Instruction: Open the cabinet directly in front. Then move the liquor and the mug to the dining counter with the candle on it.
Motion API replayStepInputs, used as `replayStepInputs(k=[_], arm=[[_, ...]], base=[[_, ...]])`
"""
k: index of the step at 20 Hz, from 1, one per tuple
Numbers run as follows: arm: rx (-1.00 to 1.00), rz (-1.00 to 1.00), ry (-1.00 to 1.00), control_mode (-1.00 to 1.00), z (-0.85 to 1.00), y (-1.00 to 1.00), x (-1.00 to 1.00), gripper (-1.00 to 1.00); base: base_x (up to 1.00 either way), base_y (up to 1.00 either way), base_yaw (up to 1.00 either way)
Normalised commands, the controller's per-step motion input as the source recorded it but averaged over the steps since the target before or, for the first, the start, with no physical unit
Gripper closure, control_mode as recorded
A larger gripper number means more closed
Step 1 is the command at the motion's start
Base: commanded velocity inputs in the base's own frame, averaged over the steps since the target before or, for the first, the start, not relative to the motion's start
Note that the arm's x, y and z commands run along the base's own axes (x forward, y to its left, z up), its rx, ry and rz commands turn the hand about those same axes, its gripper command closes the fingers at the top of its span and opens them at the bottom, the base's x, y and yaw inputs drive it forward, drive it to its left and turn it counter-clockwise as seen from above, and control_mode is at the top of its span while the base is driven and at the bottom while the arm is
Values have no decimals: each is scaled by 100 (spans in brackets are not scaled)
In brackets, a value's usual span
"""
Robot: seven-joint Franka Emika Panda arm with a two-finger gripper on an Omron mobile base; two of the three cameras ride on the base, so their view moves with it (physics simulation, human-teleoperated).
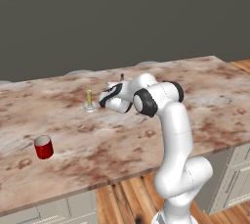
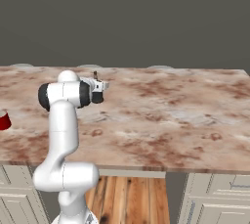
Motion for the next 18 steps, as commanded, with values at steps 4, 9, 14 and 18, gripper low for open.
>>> replayStepInputs(k=[4,9,14,18], arm=[[0,0,0,-100,-43,-1,0,100],[0,0,0,-100,-41,0,0,100],[0,0,0,-100,-30,0,0,100],[0,0,0,-100,-2,0,0,-100]], base=[[0,0,0],[0,0,0],[0,0,0],[0,0,0]])
